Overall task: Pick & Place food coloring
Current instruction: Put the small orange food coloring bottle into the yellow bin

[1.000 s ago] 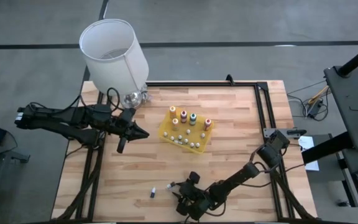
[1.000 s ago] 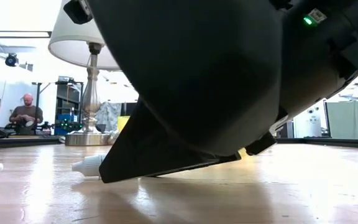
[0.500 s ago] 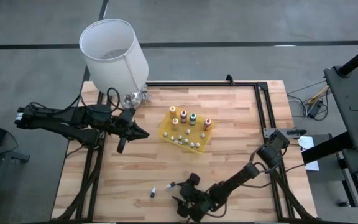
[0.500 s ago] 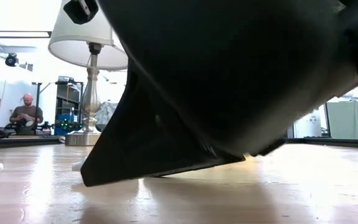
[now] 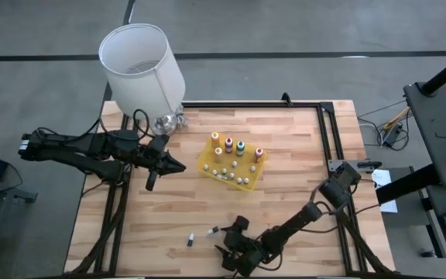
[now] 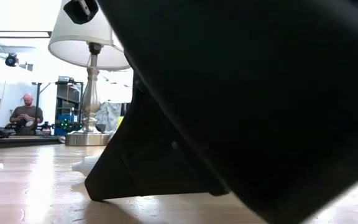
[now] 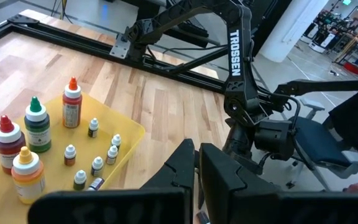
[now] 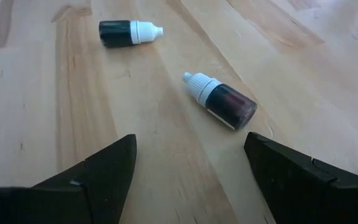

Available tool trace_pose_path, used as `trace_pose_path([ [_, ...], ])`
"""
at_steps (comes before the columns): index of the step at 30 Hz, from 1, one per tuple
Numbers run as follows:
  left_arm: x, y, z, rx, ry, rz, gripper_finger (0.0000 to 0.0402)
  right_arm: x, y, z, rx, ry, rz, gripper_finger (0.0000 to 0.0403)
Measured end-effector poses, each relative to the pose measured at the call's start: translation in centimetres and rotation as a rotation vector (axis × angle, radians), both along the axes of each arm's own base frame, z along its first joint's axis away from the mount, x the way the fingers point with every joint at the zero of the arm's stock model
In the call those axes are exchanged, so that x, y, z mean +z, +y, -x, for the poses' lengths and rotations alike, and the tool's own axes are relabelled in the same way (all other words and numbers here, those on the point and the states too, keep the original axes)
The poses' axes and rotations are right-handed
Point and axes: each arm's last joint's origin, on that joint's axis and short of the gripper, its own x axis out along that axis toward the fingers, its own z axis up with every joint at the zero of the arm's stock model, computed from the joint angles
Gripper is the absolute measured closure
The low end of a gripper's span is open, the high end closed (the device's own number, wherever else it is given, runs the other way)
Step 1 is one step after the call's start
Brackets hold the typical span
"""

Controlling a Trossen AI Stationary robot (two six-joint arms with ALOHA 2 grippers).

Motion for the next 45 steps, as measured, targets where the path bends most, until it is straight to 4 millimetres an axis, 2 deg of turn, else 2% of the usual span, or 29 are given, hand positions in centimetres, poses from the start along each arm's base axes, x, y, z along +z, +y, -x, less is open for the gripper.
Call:
trace_pose_path([
  [20,0.0,0.0,0.0,0.000,0.000,0.000,0.0401,0.2,-1.1,-0.7,0.051,0.053,0.053,0.0115],
  [29,0.0,0.0,0.0,0.000,-0.001,0.000,0.0401,1.5,-1.5,-0.4,0.048,0.078,0.077,0.0117],
  [37,0.0,0.0,0.0,0.000,-0.003,0.000,0.0401,4.1,-1.9,0.8,0.069,0.144,0.115,0.0120],
  [42,0.0,0.0,0.0,-0.001,-0.005,-0.004,0.0401,7.3,-1.5,1.4,0.167,0.157,0.000,0.0119],
  [45,0.0,0.0,0.0,-0.004,-0.006,-0.013,0.0401,8.2,-1.4,1.7,0.286,0.212,-0.051,0.0118],
])
